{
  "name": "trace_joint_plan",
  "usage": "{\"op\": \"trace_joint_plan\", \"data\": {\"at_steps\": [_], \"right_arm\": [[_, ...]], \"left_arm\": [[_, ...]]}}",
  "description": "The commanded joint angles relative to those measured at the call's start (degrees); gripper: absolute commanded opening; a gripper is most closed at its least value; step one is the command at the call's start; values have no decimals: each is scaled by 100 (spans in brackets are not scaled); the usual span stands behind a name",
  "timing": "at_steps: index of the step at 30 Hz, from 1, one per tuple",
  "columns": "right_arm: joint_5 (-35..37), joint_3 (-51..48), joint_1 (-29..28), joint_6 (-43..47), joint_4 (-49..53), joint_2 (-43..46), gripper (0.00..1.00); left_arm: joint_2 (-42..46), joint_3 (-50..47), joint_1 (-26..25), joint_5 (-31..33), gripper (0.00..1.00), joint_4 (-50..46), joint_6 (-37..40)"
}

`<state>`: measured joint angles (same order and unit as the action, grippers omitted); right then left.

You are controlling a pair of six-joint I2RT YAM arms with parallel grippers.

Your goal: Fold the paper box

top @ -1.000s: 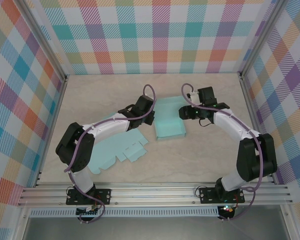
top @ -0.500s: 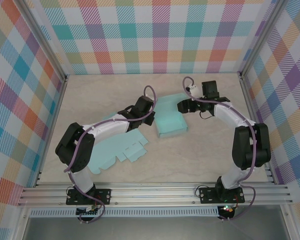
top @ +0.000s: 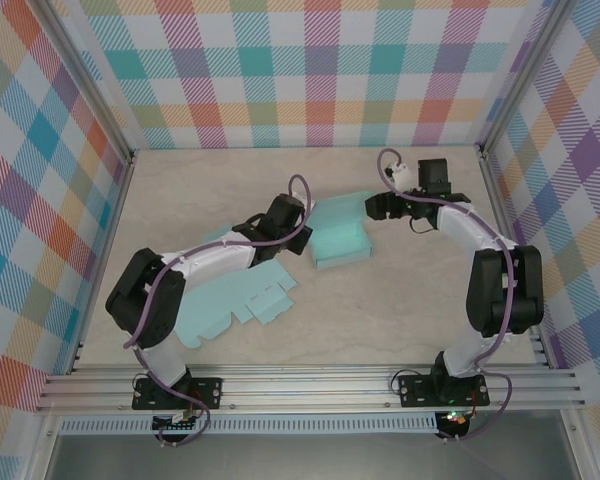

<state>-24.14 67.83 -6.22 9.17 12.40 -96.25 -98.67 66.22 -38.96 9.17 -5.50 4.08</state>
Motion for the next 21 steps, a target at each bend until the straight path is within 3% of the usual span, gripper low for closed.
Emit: {"op": "trace_joint_plan", "data": {"at_steps": [1, 8, 14, 21], "right_arm": [[-541, -102, 33, 440, -274, 133, 76], [-1084, -465, 34, 595, -527, 212, 72], [-922, -428, 32, 552, -644, 98, 70], [-626, -424, 60, 724, -998, -22, 81]], "left_arm": [[325, -132, 47, -274, 0, 246, 277], [415, -138, 54, -482, 0, 352, 375], [311, -74, 55, -558, 0, 294, 443], [399, -195, 55, -907, 0, 238, 759]]}}
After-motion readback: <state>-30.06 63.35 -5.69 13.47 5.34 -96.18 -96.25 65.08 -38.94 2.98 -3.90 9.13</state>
